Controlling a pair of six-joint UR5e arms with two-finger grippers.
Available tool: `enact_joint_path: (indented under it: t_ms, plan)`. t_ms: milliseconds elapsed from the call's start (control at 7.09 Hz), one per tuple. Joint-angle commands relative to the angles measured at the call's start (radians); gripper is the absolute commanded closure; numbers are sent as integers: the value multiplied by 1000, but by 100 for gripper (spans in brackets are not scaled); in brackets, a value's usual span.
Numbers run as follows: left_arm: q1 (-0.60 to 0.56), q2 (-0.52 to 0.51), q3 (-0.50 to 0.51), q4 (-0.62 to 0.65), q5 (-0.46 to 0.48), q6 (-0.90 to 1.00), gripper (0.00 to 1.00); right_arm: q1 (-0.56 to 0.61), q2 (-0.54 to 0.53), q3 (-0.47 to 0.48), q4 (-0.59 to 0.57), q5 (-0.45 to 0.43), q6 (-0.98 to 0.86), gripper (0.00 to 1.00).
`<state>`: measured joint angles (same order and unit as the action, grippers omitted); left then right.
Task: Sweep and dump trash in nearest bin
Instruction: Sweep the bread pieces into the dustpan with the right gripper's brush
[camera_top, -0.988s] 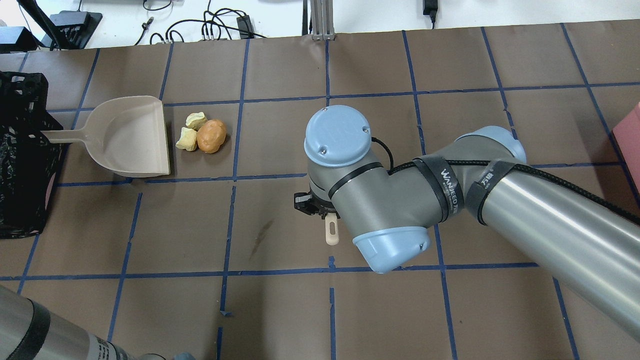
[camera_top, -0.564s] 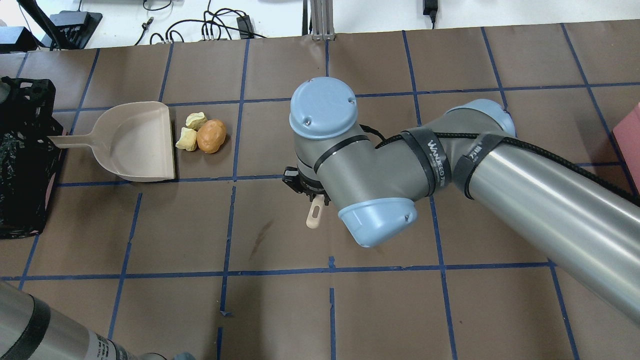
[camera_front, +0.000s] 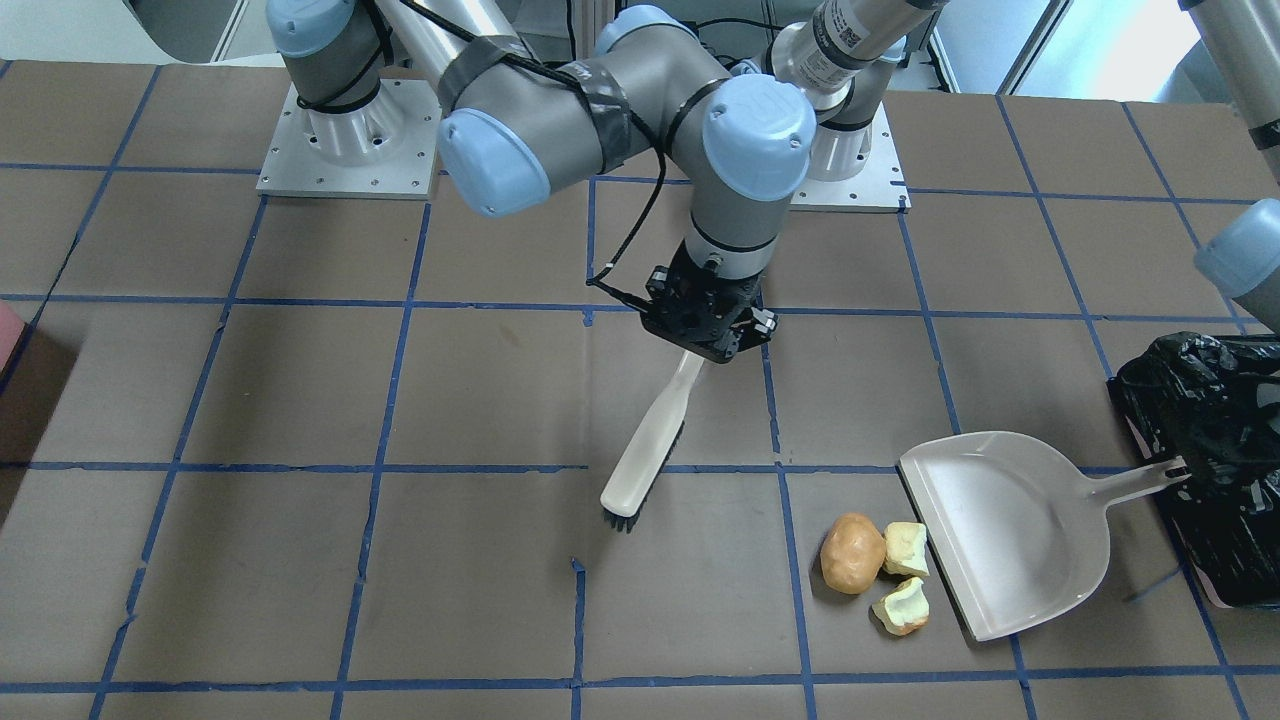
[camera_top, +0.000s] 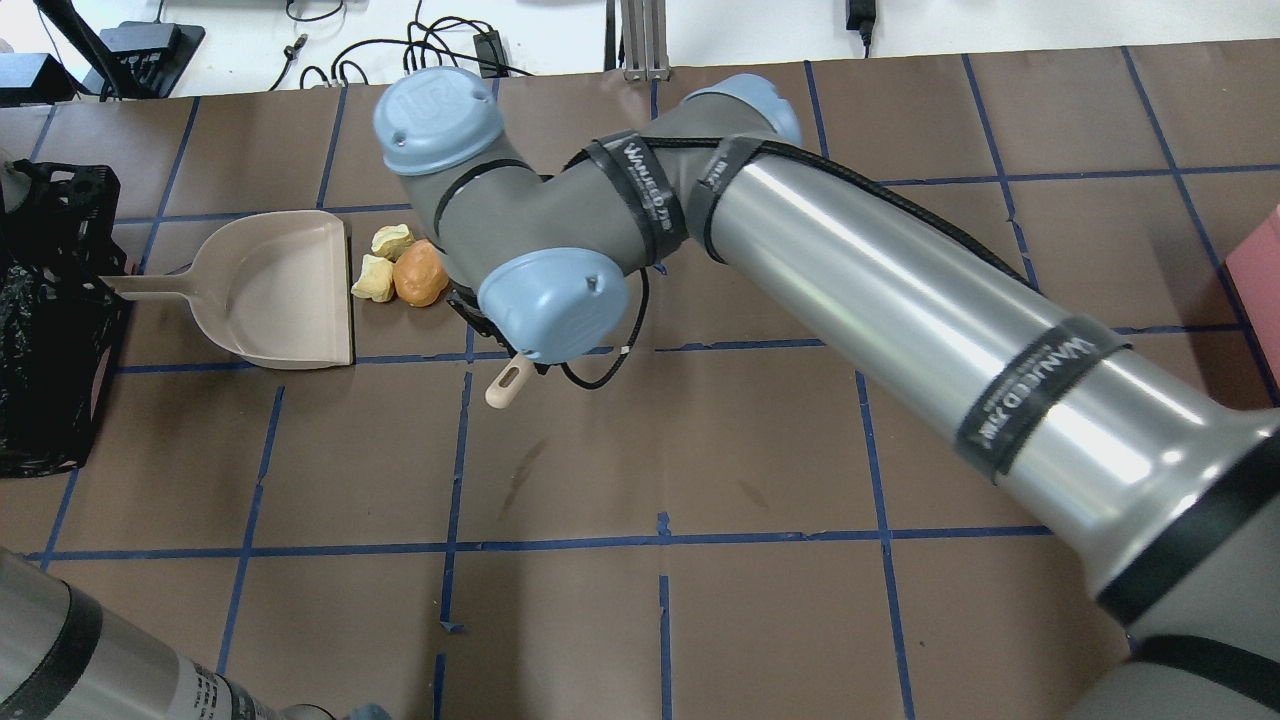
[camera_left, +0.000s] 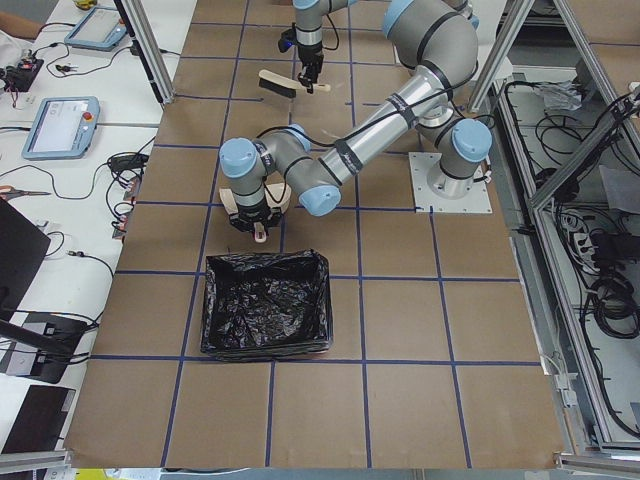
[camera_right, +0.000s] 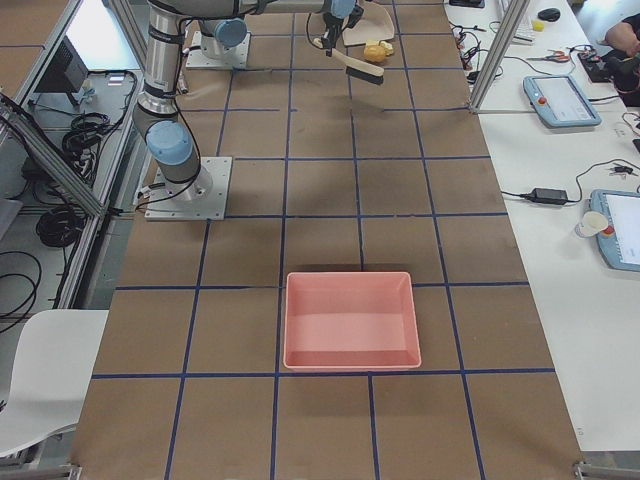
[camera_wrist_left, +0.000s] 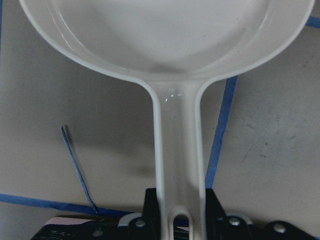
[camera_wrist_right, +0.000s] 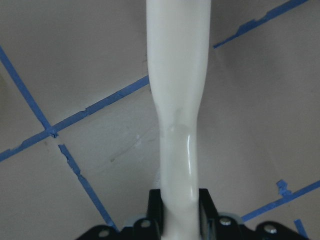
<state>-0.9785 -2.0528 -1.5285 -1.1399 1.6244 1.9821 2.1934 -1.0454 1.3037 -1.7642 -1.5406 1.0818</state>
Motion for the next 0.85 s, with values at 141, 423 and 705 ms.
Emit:
enact_joint_path:
  t_ms: [141,423,705]
  plan:
    - [-5,-1,-1,-4,-5,-3,100,46,142,-217,219,45,-34,98]
    - [-6,-6,-1,6,-9,4,100,72,258,-355,279,53,-45,98]
    - [-9,-12,-2,8,-9,-9,100,80,346,-493,336,51,-62,98]
